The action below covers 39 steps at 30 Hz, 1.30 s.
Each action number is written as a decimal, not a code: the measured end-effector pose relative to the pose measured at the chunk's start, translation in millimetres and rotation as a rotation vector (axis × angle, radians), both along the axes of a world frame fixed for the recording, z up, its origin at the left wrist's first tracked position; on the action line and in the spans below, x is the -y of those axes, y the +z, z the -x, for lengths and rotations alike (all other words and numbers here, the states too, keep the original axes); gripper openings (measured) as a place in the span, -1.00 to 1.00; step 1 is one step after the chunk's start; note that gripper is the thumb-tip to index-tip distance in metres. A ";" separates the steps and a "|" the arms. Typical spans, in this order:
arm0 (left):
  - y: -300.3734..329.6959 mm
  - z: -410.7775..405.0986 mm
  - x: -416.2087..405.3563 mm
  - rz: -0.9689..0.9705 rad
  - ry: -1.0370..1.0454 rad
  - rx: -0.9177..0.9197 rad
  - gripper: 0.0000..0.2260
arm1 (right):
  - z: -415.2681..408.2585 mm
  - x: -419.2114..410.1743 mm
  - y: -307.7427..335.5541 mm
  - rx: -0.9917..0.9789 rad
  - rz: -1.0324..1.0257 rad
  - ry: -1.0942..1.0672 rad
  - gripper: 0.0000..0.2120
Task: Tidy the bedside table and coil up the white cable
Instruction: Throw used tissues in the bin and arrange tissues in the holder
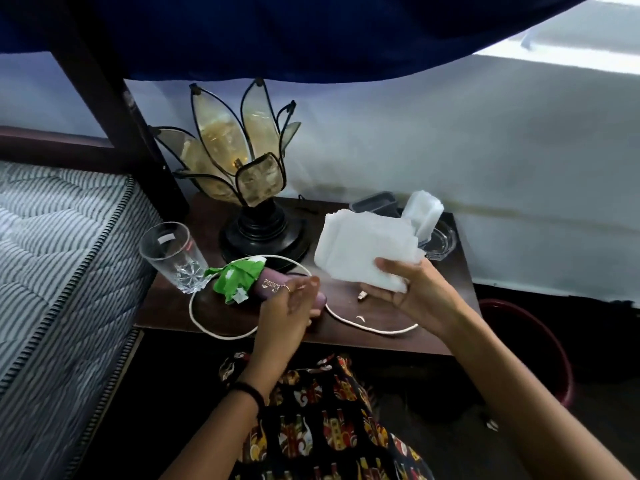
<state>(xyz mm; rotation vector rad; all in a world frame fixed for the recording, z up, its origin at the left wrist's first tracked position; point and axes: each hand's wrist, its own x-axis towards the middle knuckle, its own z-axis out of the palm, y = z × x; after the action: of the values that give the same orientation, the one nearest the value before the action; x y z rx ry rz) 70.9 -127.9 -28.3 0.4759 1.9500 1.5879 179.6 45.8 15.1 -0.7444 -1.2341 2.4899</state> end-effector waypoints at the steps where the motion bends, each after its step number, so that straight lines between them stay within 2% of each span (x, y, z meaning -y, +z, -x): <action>1: 5.2 0.4 -8.0 -0.040 -0.002 0.170 -0.44 | -7.6 -1.5 1.3 0.005 0.020 0.021 -0.65; 4: 16.4 1.3 -25.5 -0.218 -0.110 0.609 -0.38 | -26.7 -4.3 3.6 0.022 0.060 0.077 -0.66; 6: 20.0 2.3 -32.7 -0.323 -0.163 0.767 -0.36 | -37.4 -7.6 4.6 0.039 0.088 0.100 -0.64; 9: 20.4 2.5 -39.7 -0.330 -0.171 0.747 -0.39 | -48.2 -15.0 2.8 0.154 0.014 0.132 -0.58; 13: 19.8 -1.0 -43.7 -0.191 -0.222 0.648 -0.34 | -57.9 -23.0 2.0 0.212 -0.126 0.191 -0.63; 16: 16.4 -7.0 -40.9 -0.172 -0.376 0.820 -0.29 | -64.1 -27.6 5.7 0.158 -0.166 0.236 -0.66; 18: 13.2 -14.1 -39.8 -0.198 -0.505 0.908 -0.42 | -67.2 -30.9 8.3 0.125 -0.184 0.248 -0.68; 22: 12.5 -19.7 -47.4 -0.152 -0.524 0.802 -0.70 | -71.1 -40.1 12.0 0.186 -0.287 0.182 -0.76; 25: 14.5 -16.6 -57.3 -0.094 -0.414 0.565 -0.62 | -74.0 -45.1 14.5 0.276 -0.417 0.169 -0.82; 28: 14.9 -11.8 -62.3 -0.045 -0.350 0.377 -0.65 | -73.4 -44.6 13.7 0.377 -0.533 0.194 -0.82; 30: 14.6 -8.5 -61.6 -0.021 -0.361 0.335 -0.66 | -72.7 -43.4 11.4 0.379 -0.523 0.196 -0.81; 34: 12.1 -3.1 -56.9 -0.038 -0.460 0.388 -0.55 | -72.2 -42.0 11.4 0.309 -0.288 0.263 -0.76; 36: 10.6 1.0 -56.8 -0.083 -0.475 0.395 -0.47 | -71.1 -41.9 12.9 0.315 -0.310 0.359 -0.67; 39: 14.4 8.1 -62.1 -0.132 -0.428 0.264 -0.62 | -63.0 -49.4 23.7 0.304 -0.471 0.323 -0.68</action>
<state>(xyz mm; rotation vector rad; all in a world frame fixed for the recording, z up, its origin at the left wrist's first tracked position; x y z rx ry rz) 62.8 -65.7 -13.8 0.6516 1.4386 1.4215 242.6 95.2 38.7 -0.8669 -2.1010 2.2133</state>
